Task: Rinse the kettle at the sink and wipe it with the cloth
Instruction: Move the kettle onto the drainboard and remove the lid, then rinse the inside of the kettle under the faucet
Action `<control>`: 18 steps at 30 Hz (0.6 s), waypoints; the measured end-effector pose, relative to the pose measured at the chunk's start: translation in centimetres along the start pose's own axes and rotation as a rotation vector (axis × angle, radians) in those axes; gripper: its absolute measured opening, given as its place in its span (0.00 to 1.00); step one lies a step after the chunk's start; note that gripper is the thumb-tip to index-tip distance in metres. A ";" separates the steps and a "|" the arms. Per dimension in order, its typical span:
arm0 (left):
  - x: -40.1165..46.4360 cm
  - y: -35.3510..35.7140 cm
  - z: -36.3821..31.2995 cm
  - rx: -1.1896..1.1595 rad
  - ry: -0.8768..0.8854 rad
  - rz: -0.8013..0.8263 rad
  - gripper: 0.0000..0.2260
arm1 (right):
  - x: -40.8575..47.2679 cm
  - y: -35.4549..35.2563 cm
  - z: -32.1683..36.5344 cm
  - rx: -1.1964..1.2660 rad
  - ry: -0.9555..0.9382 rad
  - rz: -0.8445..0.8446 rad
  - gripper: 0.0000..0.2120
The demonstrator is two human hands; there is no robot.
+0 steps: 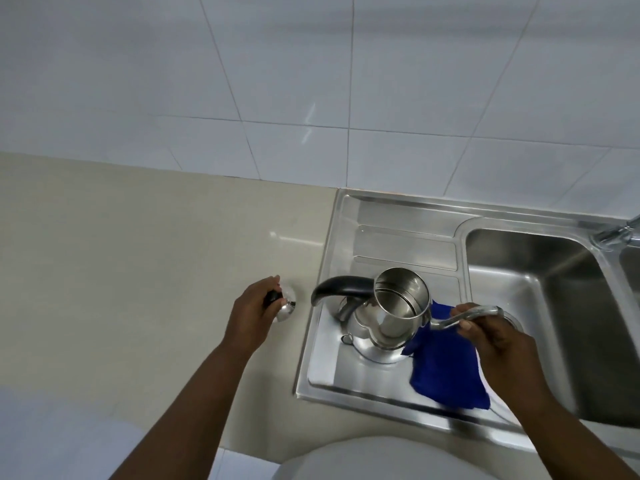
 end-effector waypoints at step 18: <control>-0.8 0.3 2.0 0.036 -0.034 0.001 0.24 | -0.3 -0.1 0.1 0.035 0.032 -0.034 0.11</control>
Point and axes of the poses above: each hand's wrist, its own x-axis towards the middle knuckle, its own y-axis out of the palm, z = x × y, the point moved 4 cm from there along x, towards the middle knuckle, and after that the axes turned 5 degrees about z, right-handed, at the moved point
